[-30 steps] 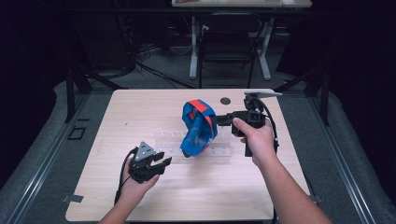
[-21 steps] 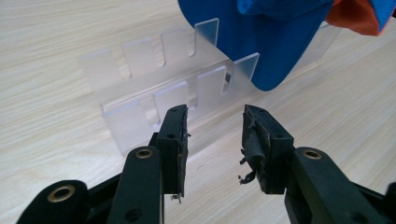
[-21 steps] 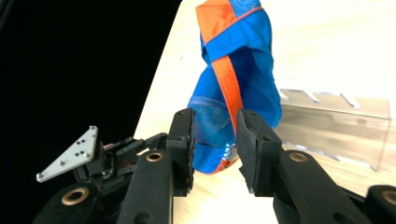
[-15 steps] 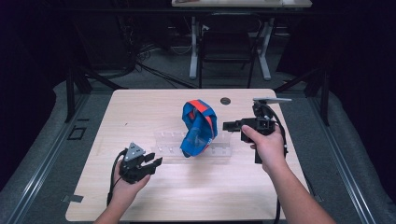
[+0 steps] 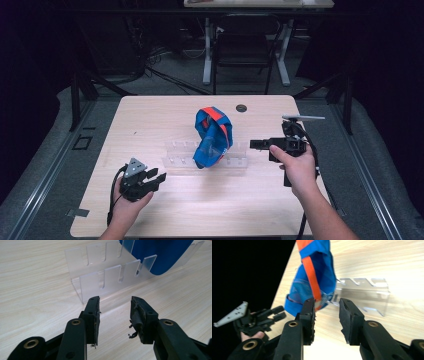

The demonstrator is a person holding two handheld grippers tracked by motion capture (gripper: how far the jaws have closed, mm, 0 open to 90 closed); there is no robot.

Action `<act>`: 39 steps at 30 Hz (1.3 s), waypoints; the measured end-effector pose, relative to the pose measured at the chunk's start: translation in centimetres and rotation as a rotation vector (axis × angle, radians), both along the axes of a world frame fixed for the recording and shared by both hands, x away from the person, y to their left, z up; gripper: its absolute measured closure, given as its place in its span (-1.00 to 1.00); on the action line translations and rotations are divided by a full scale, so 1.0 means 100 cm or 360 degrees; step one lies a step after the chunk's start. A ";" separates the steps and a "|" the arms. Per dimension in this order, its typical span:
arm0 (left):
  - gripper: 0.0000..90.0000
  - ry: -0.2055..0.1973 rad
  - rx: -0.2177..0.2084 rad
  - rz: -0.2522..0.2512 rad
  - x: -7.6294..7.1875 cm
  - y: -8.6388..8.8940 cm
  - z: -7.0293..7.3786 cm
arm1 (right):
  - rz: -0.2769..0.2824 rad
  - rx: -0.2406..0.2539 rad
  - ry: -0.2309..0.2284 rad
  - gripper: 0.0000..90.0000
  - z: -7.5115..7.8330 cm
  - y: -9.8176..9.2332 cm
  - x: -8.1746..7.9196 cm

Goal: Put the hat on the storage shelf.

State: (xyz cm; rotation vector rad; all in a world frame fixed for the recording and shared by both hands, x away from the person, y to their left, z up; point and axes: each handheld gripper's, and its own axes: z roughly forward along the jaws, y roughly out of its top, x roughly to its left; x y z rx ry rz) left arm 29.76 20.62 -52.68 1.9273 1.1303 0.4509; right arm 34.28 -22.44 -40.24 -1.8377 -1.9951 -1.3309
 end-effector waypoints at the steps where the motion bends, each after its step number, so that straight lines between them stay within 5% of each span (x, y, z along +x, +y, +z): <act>1: 0.32 0.0003 0.0003 0.0004 0.000 0.002 0.000 | 0.0000 0.0000 0.0000 0.44 0.000 0.000 0.000; 16: 0.30 0.0026 -0.0024 0.0054 0.001 0.011 -0.013 | -0.0035 -0.0054 0.0035 0.41 -0.043 -0.014 -0.022; 29: 0.25 0.0020 0.0033 0.0031 -0.001 0.008 -0.021 | 0.0023 -0.0338 -0.0064 0.32 -0.084 -0.002 -0.044; 39: 0.24 0.0032 0.0044 0.0013 -0.002 0.004 -0.024 | -0.0015 -0.0305 -0.0047 0.29 -0.105 -0.009 -0.053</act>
